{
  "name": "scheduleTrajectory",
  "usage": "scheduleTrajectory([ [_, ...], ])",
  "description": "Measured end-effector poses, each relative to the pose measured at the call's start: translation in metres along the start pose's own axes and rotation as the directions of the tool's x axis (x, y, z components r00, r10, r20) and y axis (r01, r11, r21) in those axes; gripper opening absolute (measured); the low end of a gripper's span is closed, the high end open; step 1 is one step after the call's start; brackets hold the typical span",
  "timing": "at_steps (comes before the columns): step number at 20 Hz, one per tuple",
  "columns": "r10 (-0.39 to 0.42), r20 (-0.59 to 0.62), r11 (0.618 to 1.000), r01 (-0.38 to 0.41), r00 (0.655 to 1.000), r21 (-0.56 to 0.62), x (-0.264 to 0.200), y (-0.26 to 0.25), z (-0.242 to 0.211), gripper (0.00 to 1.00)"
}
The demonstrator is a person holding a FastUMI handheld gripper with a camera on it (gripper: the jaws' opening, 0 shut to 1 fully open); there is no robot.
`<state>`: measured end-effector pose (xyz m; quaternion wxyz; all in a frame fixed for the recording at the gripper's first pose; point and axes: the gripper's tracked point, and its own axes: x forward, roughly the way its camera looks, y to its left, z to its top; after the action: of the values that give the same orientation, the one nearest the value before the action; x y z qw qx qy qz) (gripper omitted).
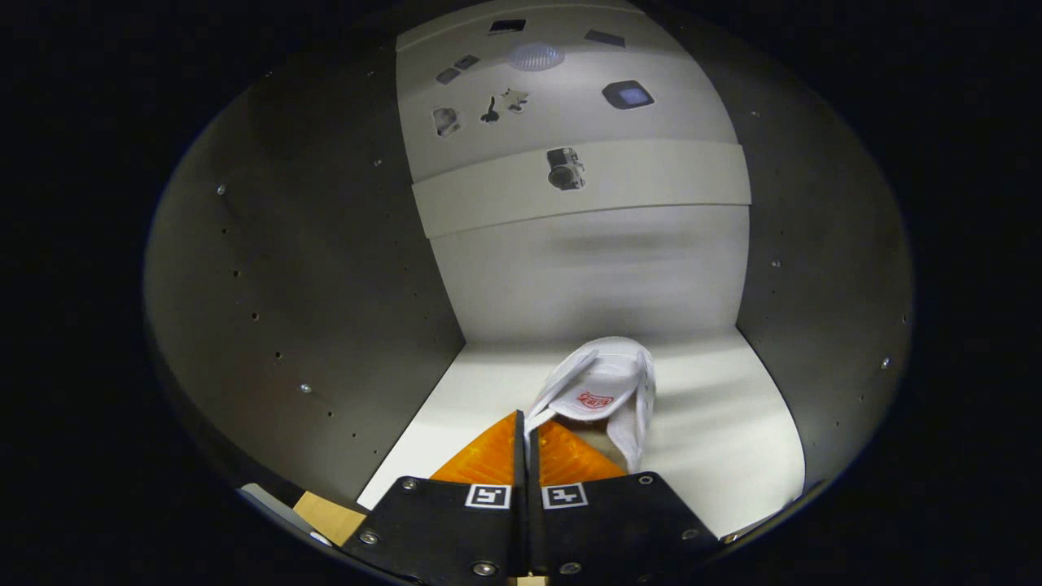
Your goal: Open the shoe cabinet door, grab the shoes and put them into the shoe cabinet, then close the shoe cabinet door.
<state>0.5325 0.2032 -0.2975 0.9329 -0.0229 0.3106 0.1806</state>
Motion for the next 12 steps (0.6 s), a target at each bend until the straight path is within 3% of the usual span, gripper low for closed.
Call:
scheduleTrajectory([
  [8, -0.026, 0.003, 1.0, 0.026, 1.0, -0.002, 0.007, -0.004, -0.004, 0.02],
  [12, -0.059, 0.016, 0.998, 0.06, 0.998, -0.013, -0.006, -0.004, -0.002, 0.18],
])
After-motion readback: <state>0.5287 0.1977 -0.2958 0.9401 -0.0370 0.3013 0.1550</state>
